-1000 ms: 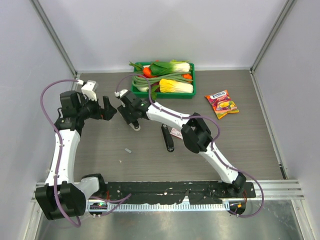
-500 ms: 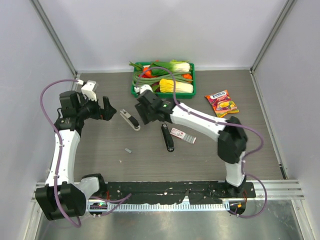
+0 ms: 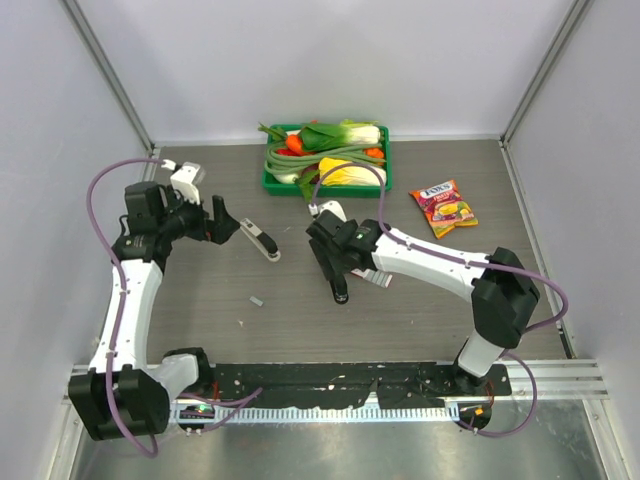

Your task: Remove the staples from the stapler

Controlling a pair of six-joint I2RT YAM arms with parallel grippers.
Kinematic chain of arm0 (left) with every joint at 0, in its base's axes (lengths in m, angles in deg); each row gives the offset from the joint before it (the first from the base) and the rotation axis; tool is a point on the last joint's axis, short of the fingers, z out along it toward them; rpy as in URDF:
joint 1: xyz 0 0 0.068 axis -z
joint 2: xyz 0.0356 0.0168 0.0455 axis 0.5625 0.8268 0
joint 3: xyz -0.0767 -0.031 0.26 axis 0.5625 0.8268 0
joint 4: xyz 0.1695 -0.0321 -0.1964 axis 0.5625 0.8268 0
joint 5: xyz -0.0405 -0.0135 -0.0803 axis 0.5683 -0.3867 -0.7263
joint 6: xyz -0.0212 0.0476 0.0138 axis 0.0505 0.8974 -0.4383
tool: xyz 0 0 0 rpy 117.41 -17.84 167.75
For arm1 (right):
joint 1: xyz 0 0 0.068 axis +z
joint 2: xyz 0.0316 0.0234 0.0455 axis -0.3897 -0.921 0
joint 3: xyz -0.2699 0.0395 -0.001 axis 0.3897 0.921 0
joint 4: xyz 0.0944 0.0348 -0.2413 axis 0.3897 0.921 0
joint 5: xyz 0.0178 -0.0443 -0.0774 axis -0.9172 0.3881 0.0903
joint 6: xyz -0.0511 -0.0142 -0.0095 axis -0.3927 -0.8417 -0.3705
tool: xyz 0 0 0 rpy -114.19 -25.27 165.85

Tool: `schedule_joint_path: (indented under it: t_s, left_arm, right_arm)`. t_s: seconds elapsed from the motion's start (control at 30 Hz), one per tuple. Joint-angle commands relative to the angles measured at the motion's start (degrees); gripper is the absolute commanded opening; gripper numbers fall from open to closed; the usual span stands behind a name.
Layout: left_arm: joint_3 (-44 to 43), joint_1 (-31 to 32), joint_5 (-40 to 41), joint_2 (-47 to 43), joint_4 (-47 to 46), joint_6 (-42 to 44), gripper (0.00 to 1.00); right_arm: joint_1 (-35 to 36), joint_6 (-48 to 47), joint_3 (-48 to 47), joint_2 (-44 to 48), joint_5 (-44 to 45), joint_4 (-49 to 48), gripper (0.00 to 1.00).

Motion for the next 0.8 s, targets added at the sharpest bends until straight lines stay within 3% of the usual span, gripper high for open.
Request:
schedule_joint_path:
  t_s: [0.0,0.53,0.77]
  left_arm:
    - [-0.1,0.8,-0.7,-1.5,0.7,1.8,1.0]
    - [2.0,1.6,1.3,-2.1,0.7,3.5,1.0]
    - [2.4,4.1,3.5,-2.6,1.4,5.6,1.0]
  right_arm:
    - [0.0,2.5,0.2,0.8,-1.6,-2.0,0.73]
    - [0.2,4.4,4.5,-3.5,-6.8,-7.0,0.72]
    - [0.3,5.6,7.1,-3.6,-7.6,-9.2,0.63]
